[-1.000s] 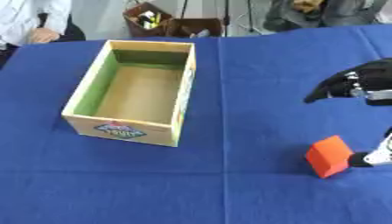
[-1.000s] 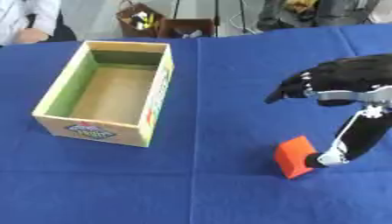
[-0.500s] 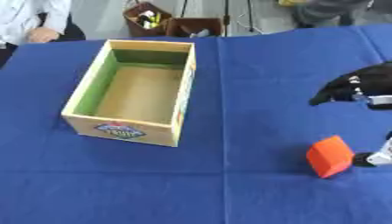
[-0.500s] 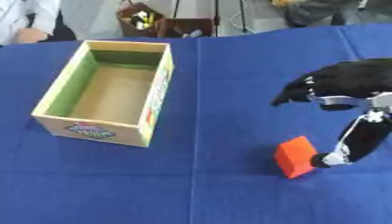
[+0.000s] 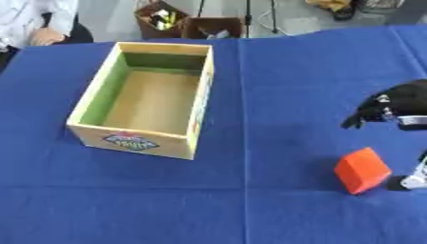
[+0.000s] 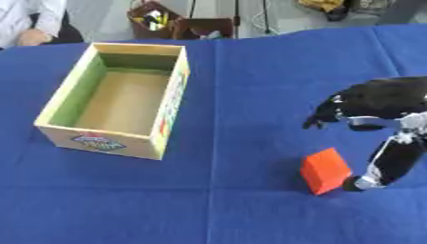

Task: Pick up objects on the table and place them in the box.

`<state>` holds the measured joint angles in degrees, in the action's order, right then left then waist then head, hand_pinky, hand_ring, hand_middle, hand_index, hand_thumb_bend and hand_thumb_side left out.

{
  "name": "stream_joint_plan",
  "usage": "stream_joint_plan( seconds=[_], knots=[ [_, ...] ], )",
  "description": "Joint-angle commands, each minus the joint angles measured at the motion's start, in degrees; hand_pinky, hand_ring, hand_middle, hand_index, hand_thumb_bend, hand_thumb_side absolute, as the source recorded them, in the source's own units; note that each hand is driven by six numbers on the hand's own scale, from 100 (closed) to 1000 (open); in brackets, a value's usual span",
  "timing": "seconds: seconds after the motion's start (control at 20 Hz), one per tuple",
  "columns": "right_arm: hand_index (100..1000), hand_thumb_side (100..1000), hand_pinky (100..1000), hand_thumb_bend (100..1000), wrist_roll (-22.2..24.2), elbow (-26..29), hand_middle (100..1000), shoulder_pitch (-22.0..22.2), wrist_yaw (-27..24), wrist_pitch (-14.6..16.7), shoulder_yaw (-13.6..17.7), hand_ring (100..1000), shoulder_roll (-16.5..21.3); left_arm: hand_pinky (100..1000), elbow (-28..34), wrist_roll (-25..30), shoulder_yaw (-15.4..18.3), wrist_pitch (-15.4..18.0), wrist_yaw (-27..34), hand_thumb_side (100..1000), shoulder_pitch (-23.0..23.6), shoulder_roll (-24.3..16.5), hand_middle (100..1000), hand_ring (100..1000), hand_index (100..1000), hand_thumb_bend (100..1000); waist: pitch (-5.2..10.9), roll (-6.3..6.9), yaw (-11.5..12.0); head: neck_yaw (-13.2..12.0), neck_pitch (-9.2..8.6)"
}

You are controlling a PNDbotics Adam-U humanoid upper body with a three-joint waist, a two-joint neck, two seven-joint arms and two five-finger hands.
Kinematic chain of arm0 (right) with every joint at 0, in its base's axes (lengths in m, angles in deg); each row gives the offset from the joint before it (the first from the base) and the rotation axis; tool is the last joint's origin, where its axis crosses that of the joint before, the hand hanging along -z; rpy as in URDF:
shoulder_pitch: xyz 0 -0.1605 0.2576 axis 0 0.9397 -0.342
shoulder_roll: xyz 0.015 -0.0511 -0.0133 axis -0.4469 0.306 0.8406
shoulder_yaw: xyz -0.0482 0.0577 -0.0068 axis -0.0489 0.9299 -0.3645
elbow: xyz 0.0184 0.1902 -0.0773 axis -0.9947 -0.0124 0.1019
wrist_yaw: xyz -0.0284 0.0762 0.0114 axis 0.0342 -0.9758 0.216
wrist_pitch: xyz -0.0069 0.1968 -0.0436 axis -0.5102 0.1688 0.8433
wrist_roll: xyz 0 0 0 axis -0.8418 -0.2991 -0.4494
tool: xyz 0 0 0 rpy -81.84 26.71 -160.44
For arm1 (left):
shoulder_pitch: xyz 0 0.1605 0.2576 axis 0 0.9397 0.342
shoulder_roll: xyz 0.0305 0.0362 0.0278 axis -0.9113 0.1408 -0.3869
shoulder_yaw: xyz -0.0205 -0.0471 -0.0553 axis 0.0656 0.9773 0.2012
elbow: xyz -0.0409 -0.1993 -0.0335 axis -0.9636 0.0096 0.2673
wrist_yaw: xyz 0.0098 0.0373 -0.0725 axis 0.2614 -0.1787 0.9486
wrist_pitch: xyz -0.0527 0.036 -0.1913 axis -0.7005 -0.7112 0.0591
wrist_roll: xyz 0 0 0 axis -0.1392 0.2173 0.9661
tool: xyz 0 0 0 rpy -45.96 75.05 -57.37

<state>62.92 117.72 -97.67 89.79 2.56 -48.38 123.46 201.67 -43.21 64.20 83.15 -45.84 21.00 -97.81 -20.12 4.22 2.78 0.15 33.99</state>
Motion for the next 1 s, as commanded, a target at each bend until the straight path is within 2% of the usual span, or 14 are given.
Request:
stream_joint_plan(
  seconds=[0.05,0.5,1.0],
  knots=[
    [936,392,859,525,0.1,-0.6,740,-0.2,1.0,-0.2,0.3,889,0.5,443,1.0,0.2,0.0,0.0,0.4,987,-0.3,-1.1,574,615,815,520,0.94,-0.12,0.1,0.3,-0.64],
    [883,421,833,511,-1.3,-3.3,706,-0.6,2.9,-1.3,-0.8,865,-1.7,442,1.0,0.5,-0.1,-0.2,0.5,984,-0.2,-0.7,573,615,813,519,0.71,0.13,0.2,0.7,-0.93],
    [845,395,830,512,-2.5,-6.9,682,-0.3,4.1,-1.4,-1.8,856,-2.7,441,1.0,0.8,-0.1,-0.3,0.3,982,-0.3,-0.2,573,615,812,520,0.02,0.59,0.2,0.9,-0.82]
  ],
)
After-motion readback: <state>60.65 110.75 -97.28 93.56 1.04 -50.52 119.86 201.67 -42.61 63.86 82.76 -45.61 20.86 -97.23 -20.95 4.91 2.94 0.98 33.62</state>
